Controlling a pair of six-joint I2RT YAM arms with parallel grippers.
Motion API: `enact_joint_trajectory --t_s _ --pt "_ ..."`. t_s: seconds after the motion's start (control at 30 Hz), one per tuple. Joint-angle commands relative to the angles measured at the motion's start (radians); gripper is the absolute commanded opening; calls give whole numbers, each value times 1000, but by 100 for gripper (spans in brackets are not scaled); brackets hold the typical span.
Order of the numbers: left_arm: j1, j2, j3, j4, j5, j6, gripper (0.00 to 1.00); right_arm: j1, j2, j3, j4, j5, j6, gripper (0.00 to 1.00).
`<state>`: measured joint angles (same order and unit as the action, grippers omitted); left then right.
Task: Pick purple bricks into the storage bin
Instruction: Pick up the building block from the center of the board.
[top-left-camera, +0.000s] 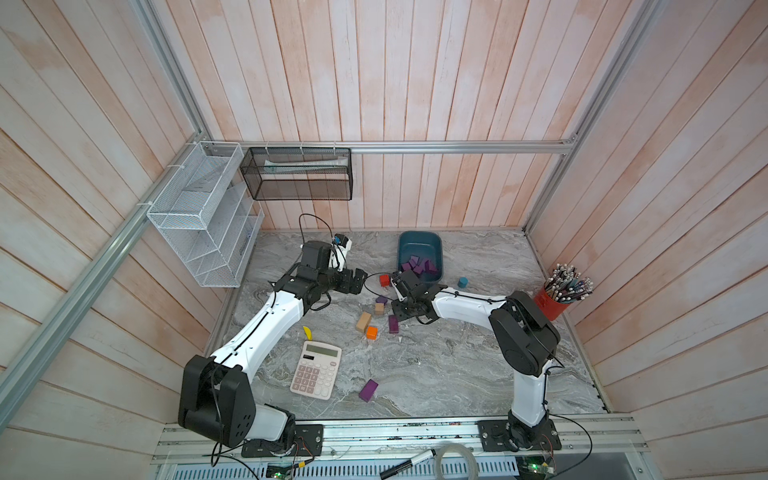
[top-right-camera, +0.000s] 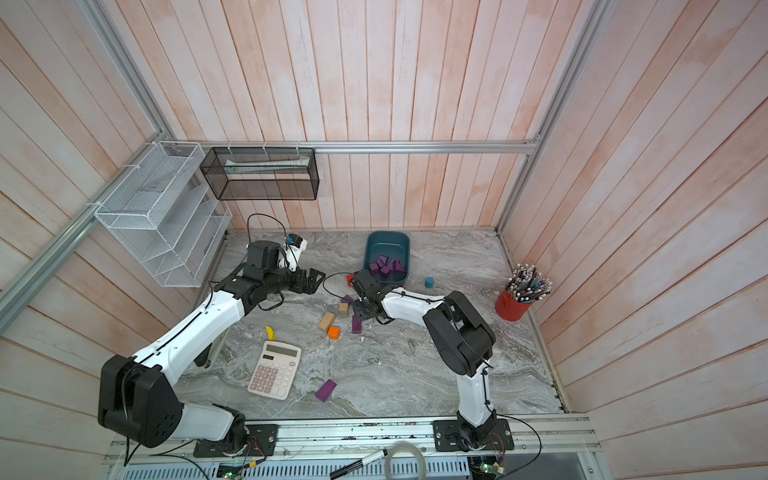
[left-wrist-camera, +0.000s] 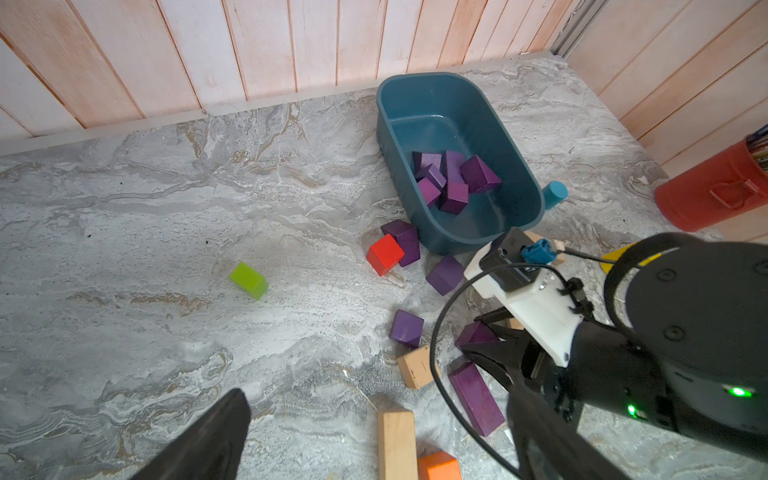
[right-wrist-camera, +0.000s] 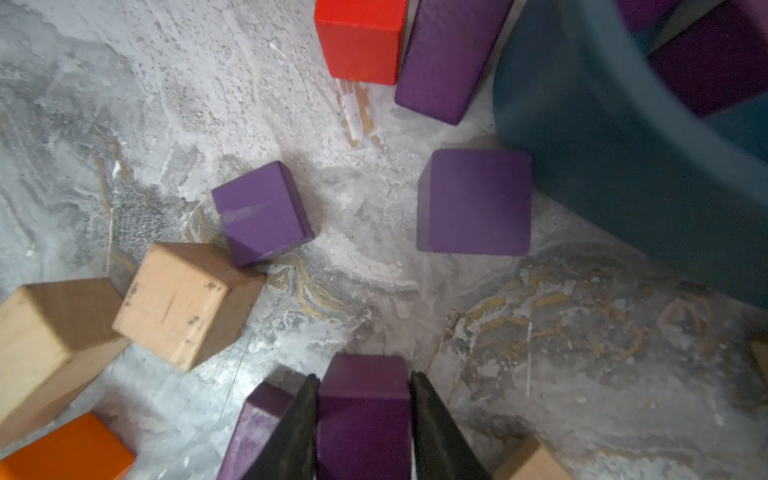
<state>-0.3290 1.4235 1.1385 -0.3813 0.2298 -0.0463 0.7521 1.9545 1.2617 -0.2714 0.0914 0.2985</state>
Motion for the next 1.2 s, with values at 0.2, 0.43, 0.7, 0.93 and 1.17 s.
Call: enact_joint_trajectory --t_s 0.2,0.43,0.7,0.93,1.17 --pt "-3 6 13 -10 -5 -4 97 5 -18 38 -43 20 -19 25" --pt "-4 6 12 -10 -6 -4 97 4 -73 61 -78 47 -36 23" --pt "-3 8 13 -11 -5 -6 97 3 -148 96 -121 82 -38 22" --pt "-3 8 15 -11 -4 -7 97 -30 -226 146 -144 120 -58 23" --pt "-8 13 14 -10 1 -9 97 -103 -282 145 -74 122 -80 23"
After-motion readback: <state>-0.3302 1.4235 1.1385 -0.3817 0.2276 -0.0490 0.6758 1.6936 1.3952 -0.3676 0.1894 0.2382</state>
